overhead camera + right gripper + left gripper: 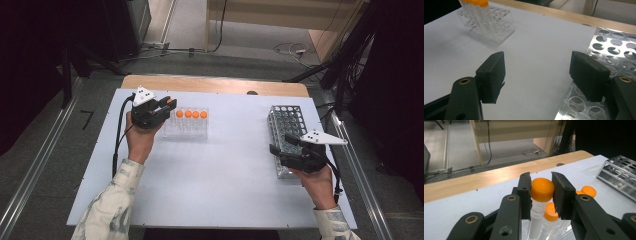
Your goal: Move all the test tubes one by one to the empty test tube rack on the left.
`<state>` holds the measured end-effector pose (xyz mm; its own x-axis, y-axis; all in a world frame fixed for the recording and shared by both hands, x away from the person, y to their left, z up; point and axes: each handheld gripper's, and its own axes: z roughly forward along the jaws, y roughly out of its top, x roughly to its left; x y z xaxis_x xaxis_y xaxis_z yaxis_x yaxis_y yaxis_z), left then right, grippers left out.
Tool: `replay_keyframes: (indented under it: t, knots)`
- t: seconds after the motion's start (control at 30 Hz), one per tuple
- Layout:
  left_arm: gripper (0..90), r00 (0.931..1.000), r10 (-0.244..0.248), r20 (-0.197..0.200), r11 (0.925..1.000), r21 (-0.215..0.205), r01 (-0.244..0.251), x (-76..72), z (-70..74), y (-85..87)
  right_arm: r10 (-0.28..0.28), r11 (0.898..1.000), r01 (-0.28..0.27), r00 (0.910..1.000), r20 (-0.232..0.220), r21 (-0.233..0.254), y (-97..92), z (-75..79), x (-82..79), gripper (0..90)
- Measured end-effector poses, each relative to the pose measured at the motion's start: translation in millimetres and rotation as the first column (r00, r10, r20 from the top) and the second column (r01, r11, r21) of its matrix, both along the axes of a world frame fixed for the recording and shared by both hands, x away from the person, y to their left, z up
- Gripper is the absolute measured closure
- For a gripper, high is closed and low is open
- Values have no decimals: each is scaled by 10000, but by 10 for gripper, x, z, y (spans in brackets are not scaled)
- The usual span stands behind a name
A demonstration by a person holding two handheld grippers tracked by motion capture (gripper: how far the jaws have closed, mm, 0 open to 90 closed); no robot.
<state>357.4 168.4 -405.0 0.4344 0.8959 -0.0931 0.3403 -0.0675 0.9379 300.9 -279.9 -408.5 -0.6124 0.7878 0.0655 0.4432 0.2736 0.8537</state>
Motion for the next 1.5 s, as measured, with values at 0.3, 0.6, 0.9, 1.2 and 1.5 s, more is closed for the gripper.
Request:
replay_keyframes:
  t: [0.3,0.6,0.9,1.2,1.5]
  knots:
    - [695,9999,4,-133,10000,4,-4,-9,-84,11,-20,10000,19,10000,-23,-42,-1,-6,3,276]
    - [542,9999,-69,-141,9999,-132,67,-33,-68,5,-16,10000,16,10000,-66,-58,2,-20,10,276]
    - [430,9998,113,-182,9998,-184,-116,-108,-62,10,-146,9999,145,9999,-62,-41,-33,-30,16,275]
    - [233,9983,503,-279,9984,-242,-510,-342,-154,56,-422,9990,420,9990,-129,-144,-123,-104,28,273]
    - [146,9951,680,-718,9977,-1,-681,-578,-306,94,-699,9975,699,9975,43,-109,-271,-191,-26,259]
